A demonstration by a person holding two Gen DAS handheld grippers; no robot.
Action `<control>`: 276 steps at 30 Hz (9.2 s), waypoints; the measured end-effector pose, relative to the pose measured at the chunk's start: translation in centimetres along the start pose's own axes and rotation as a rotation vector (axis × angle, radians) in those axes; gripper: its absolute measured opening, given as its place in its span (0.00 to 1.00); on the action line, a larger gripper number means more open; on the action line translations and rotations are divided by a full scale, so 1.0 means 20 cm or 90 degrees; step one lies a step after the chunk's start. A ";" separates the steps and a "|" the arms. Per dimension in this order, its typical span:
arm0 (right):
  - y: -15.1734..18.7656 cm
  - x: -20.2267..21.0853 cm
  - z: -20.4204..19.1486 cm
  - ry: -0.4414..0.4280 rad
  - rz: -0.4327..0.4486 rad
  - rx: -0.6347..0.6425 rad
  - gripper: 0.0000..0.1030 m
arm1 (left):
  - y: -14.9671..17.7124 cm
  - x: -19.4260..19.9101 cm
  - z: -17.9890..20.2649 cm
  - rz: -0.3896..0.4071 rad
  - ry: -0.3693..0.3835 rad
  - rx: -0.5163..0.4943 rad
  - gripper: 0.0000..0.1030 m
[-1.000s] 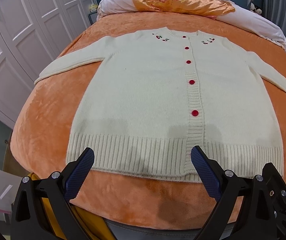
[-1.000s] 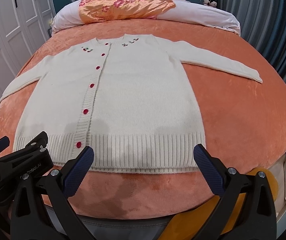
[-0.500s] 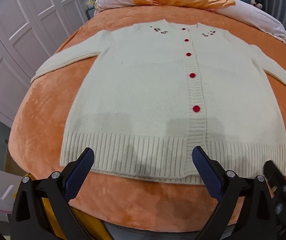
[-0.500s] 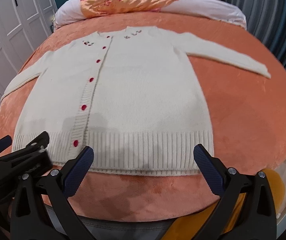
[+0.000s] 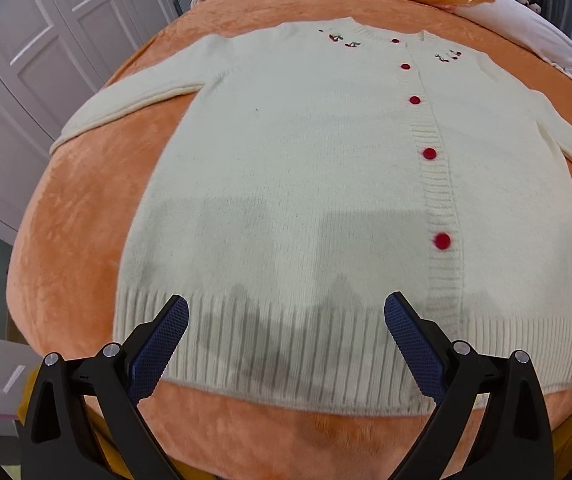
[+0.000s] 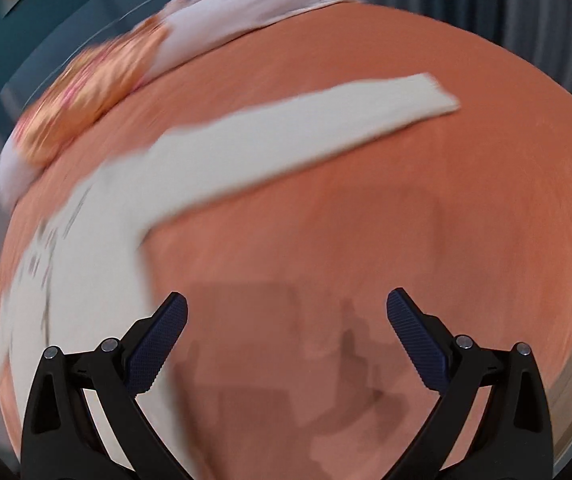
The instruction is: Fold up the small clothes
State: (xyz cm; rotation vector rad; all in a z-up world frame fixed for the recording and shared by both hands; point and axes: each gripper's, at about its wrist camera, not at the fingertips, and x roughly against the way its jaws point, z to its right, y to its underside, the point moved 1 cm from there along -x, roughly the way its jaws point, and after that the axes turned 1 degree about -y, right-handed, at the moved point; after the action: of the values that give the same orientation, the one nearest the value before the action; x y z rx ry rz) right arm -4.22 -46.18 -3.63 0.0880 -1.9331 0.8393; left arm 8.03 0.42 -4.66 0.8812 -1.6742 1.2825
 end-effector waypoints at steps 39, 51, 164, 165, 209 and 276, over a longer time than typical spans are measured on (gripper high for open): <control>0.32 -0.23 -2.01 -0.429 -0.075 0.460 0.24 | -0.38 -0.03 -0.25 0.057 0.116 0.135 0.93; 0.20 -0.24 -1.13 -0.347 -0.073 0.174 0.46 | -0.81 -0.55 -0.11 -0.020 0.276 0.241 0.93; 0.20 -0.43 -1.27 -0.302 -0.045 0.155 0.54 | -0.93 -0.61 -0.61 0.082 0.247 0.428 0.54; 0.21 -0.45 -1.32 -0.294 -0.053 0.165 0.53 | -0.92 -0.62 -0.64 0.078 0.256 0.438 0.54; 0.13 -0.60 -1.17 -0.157 -0.056 0.211 0.00 | -0.98 -0.73 -0.42 0.157 0.159 0.214 0.17; 1.41 1.02 0.08 -0.141 -0.343 0.254 0.06 | 0.98 0.43 -0.74 -0.146 0.235 0.088 0.06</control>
State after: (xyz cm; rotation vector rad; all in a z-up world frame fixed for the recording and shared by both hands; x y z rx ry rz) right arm -27.07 -20.02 -1.99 0.9315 -1.7824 0.8514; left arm -10.04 19.00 -2.41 0.8298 -1.1744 1.3199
